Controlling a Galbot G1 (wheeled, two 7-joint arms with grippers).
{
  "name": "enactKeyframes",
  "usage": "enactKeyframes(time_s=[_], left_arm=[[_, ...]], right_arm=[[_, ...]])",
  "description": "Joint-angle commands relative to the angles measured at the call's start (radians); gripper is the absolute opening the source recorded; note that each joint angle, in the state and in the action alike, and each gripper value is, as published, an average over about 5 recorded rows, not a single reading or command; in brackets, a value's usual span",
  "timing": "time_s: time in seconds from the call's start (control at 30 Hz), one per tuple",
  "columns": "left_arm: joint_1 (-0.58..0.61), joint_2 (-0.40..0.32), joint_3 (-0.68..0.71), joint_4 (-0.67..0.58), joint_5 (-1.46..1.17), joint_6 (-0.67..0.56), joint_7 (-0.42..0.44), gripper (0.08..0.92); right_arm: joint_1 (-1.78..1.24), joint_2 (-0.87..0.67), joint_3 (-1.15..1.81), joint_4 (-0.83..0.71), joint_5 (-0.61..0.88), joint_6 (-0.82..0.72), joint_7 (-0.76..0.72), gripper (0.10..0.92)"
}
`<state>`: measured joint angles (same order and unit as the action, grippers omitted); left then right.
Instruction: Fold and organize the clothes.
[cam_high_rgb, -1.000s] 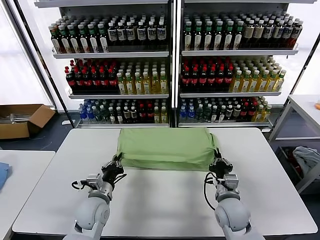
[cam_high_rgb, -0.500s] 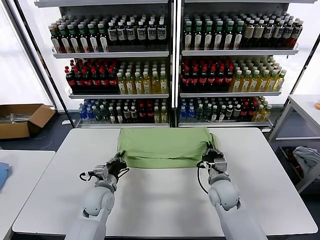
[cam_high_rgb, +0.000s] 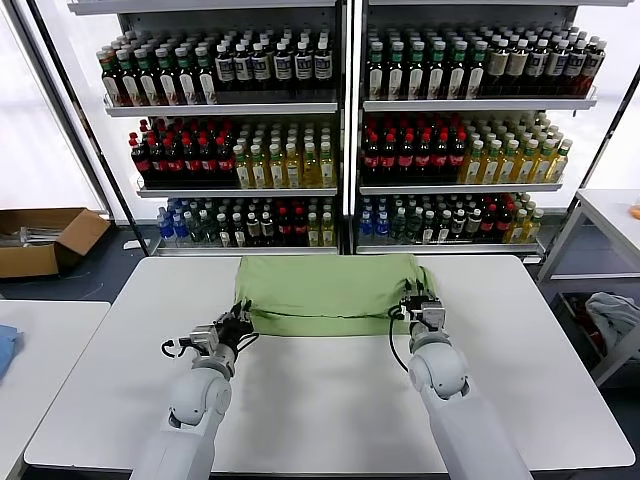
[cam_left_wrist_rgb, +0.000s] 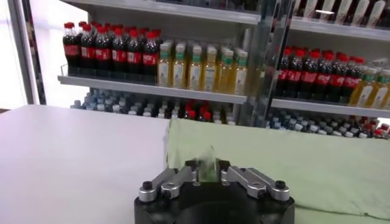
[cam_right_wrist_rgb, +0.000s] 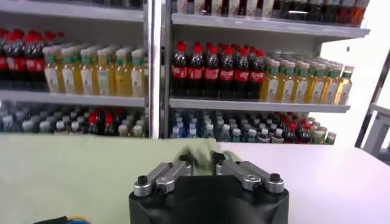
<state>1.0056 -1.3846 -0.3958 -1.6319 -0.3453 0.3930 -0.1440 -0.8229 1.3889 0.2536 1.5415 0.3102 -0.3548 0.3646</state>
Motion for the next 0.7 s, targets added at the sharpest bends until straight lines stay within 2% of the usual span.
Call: enactKeyframes(time_s=[0.03,0.3,0.4,0.57,0.7], left_arm=[[0.002,0.001,-0.001,-0.031,0.006,0.002,-0.013,0.373],[0.053,0.008,-0.013,-0.091,0.022,0.035,-0.015,0.607],[0.068,0.007,-0.012,-0.102,0.034,0.042,-0.014,0.694],[0.08,0.004,-0.006,-0.105,0.055,0.048,-0.012,0.806],[0.086,0.009,-0.005,-0.116,0.06,0.059,-0.012,0.821]], right_arm=[[0.022,0.039,0.004,-0.002,0.041,0.034,0.068,0.509],[-0.092,-0.025,0.039,0.13,0.036,-0.042,0.077,0.741],[-0.15,-0.048,0.057,0.171,0.034,-0.059,0.077,0.802],[-0.23,-0.095,0.077,0.23,0.034,-0.102,0.061,0.822],[-0.258,-0.13,0.092,0.267,0.037,-0.143,0.049,0.823]])
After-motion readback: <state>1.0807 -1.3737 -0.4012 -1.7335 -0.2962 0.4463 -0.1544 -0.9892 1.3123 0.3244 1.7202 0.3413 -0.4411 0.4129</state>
